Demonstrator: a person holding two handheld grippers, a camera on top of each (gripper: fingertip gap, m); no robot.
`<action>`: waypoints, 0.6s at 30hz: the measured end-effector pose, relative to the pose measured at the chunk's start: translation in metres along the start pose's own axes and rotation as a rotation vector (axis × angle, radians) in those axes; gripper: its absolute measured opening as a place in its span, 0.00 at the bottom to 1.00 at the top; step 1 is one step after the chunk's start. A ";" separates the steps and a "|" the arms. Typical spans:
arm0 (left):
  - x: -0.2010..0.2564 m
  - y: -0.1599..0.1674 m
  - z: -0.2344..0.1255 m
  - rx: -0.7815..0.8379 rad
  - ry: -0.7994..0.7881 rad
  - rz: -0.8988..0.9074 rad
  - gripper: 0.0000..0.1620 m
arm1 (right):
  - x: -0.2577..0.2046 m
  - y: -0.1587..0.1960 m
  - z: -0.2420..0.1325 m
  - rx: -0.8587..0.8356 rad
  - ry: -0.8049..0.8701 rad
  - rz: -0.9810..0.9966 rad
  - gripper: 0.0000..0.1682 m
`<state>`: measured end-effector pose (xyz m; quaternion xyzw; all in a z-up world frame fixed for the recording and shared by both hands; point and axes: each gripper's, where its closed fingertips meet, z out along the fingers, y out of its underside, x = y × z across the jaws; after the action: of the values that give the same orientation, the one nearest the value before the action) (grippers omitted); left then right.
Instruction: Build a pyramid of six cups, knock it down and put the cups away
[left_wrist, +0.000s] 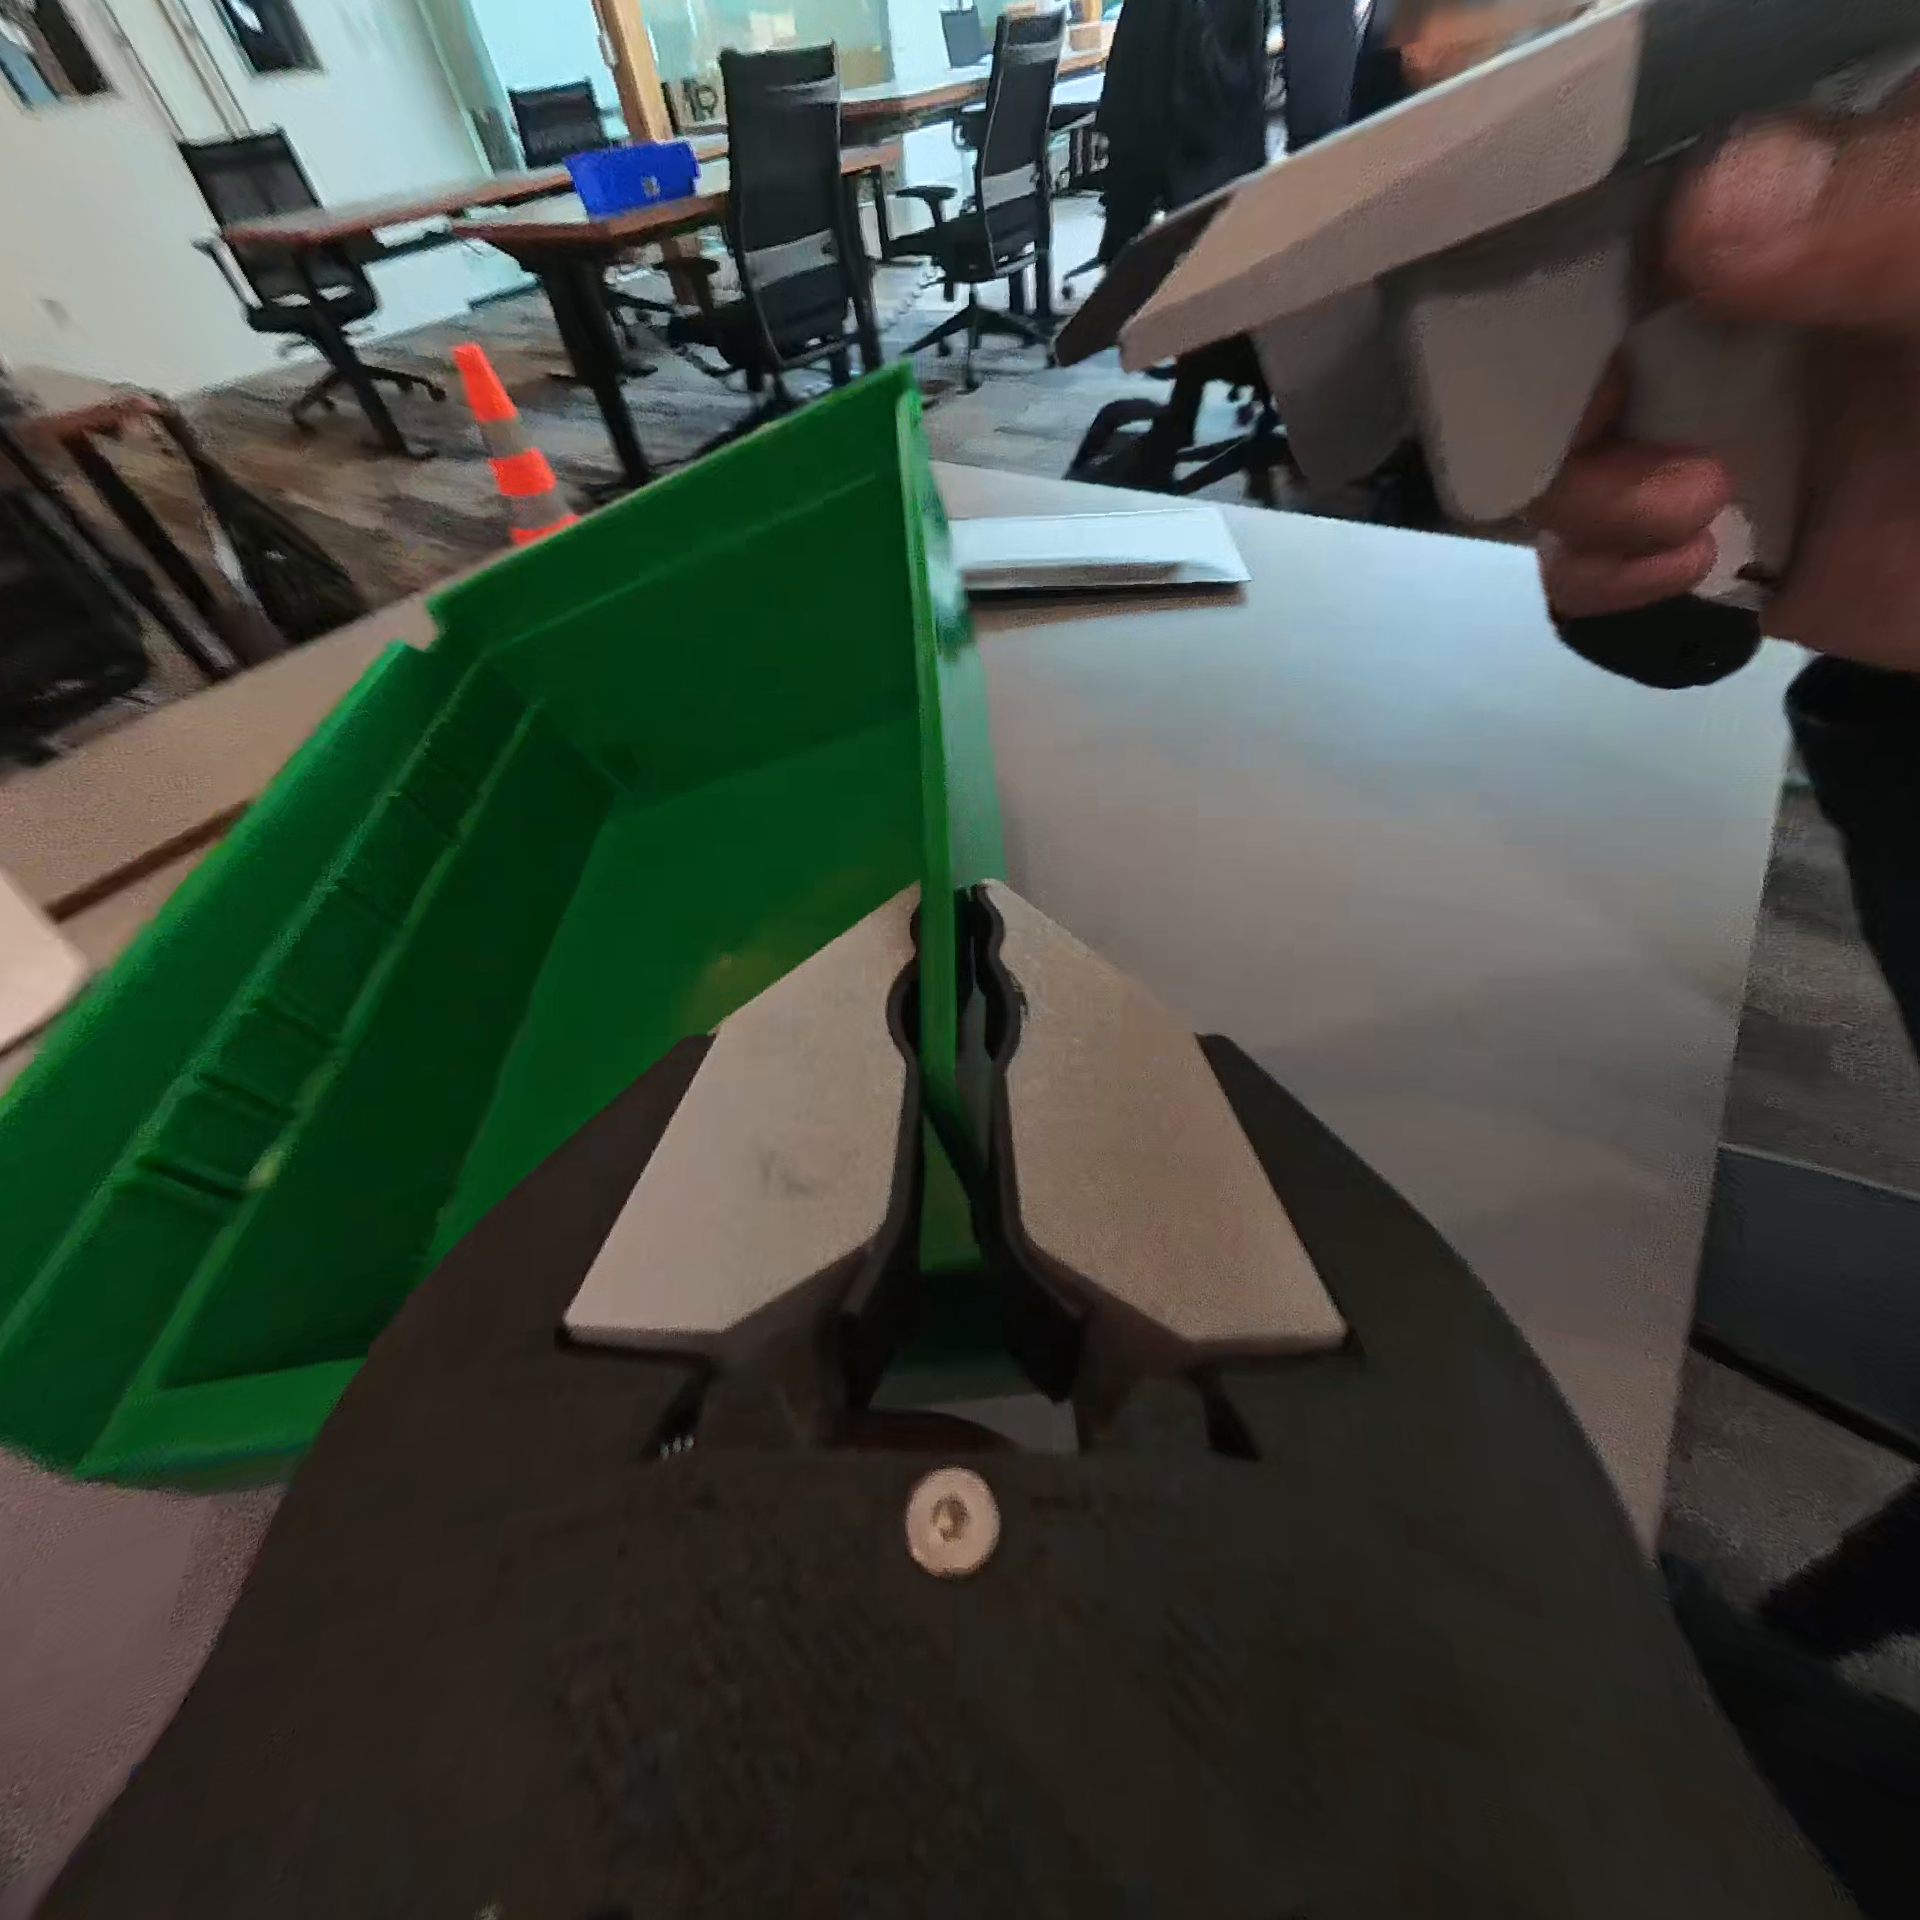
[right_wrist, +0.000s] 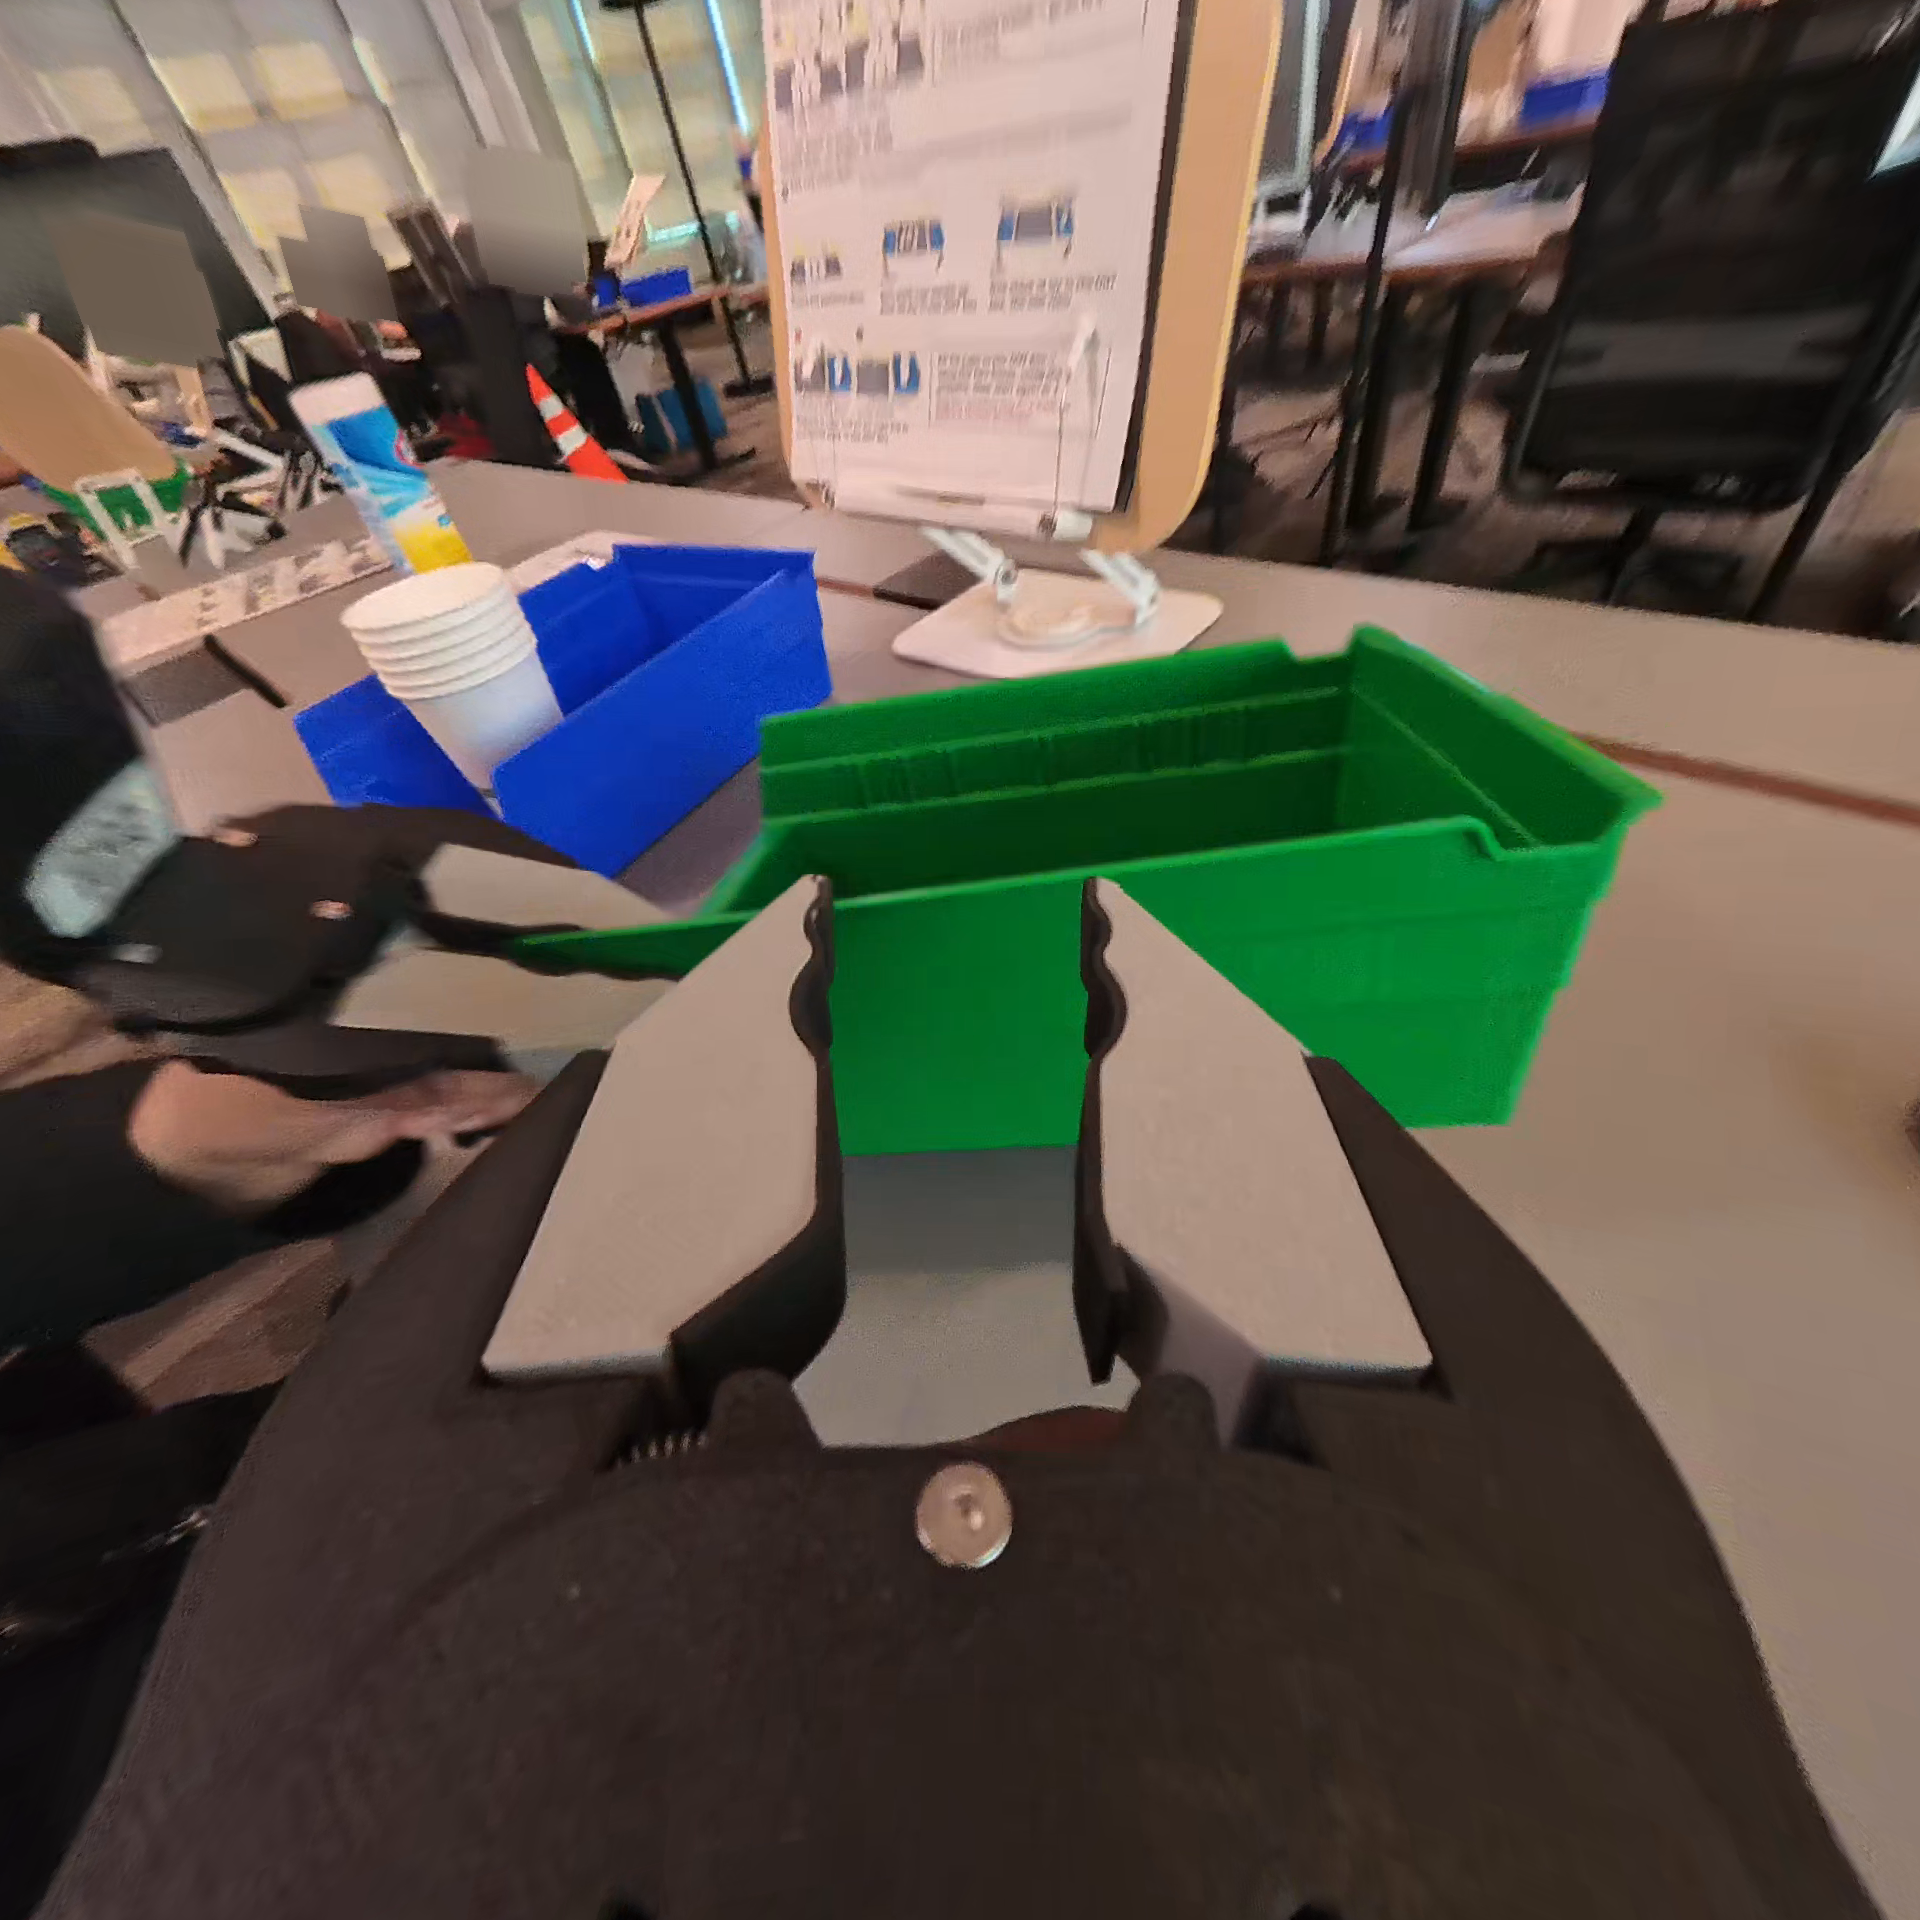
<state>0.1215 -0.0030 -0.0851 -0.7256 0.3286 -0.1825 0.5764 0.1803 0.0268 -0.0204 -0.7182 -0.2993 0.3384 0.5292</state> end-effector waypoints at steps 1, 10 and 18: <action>0.000 0.008 0.011 0.015 0.014 -0.026 0.00 | -0.003 0.003 0.003 -0.014 -0.016 0.008 0.27; -0.003 0.007 -0.038 0.018 0.043 0.000 0.23 | -0.073 0.032 0.045 -0.161 -0.140 -0.151 0.30; -0.075 0.077 -0.160 -0.152 -0.081 0.038 0.22 | -0.182 0.111 0.106 -0.403 -0.392 -0.275 0.32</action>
<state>-0.0556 -0.0749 -0.1070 -0.7676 0.3318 -0.1164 0.5358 -0.0041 -0.0864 -0.1190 -0.6824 -0.5510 0.3298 0.3493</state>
